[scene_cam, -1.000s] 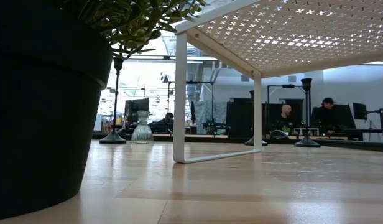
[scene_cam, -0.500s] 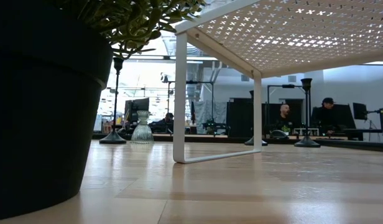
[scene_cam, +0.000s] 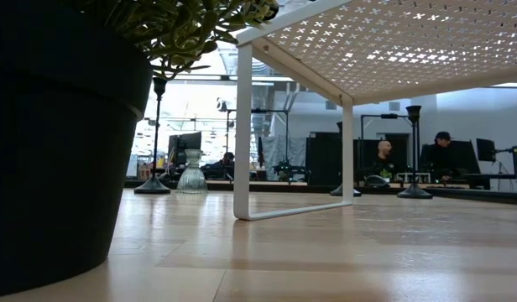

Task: Pick & Place candle stick holders
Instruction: Put the bottom green glass candle holder on the shelf aligned with the pink glass candle holder

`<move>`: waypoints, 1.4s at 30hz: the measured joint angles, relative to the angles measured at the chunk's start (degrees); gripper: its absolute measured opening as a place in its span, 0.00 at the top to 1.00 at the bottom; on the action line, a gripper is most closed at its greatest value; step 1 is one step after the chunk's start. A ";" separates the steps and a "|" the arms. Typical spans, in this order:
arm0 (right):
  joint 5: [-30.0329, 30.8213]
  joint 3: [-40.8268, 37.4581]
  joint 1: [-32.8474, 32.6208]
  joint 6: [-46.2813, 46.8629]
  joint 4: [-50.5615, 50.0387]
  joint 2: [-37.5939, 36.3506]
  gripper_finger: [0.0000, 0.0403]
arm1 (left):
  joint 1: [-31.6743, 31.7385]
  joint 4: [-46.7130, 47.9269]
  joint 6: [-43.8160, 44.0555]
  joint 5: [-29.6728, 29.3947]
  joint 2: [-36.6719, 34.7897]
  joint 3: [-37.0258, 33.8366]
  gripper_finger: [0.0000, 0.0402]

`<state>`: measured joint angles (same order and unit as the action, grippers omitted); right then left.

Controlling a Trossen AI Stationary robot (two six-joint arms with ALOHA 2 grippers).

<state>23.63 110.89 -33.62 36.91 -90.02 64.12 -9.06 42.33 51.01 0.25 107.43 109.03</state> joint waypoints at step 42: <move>-2.83 0.00 -0.10 -1.51 0.01 0.00 0.59 | -2.49 0.56 4.99 -0.23 1.34 -0.07 0.93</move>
<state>20.80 110.89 -33.71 35.40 -90.01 64.12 -11.55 42.89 56.00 0.01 108.77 108.97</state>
